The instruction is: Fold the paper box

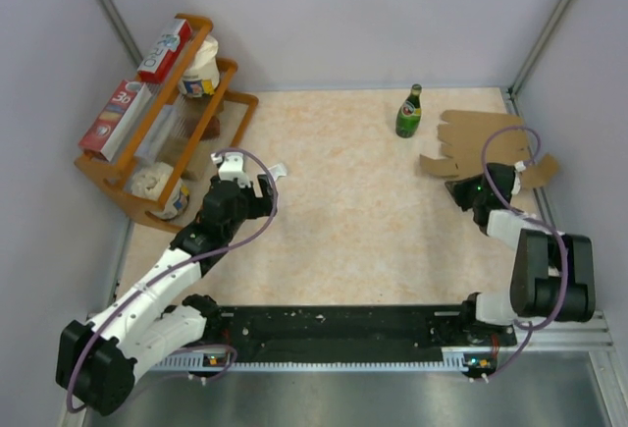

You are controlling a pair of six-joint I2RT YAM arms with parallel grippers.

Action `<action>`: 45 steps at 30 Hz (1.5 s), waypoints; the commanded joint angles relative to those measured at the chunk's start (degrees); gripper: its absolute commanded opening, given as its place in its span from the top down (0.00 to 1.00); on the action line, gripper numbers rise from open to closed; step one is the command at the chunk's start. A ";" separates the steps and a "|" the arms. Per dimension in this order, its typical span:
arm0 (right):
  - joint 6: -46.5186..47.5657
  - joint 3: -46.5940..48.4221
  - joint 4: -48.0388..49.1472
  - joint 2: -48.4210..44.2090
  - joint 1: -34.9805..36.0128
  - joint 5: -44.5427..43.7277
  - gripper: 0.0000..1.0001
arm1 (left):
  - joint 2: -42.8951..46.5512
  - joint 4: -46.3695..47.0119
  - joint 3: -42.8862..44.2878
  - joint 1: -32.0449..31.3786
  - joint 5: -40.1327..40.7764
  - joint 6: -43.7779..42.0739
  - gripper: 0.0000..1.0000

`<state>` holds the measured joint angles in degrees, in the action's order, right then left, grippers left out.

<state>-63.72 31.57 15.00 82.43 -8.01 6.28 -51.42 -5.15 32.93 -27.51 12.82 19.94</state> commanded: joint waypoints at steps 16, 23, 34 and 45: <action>15.38 -5.47 -37.32 -35.32 17.14 5.75 1.00 | 0.53 -0.57 2.49 -0.53 -4.55 1.15 0.15; 19.60 -4.51 -41.11 -35.68 28.56 8.39 1.00 | 1.06 -1.18 3.02 -0.71 -5.17 1.06 0.15; 36.02 4.28 -40.67 -23.82 43.60 16.91 1.00 | 1.94 -2.50 4.07 -0.71 -6.14 0.36 0.15; 38.50 8.33 -49.37 -23.11 44.22 -1.26 0.99 | 1.76 -3.03 3.37 -0.71 -6.75 -0.26 0.16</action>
<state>-27.11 36.93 -30.68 60.20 35.88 13.72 -50.37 -8.34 34.74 -27.92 6.85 20.80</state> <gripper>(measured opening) 0.007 0.849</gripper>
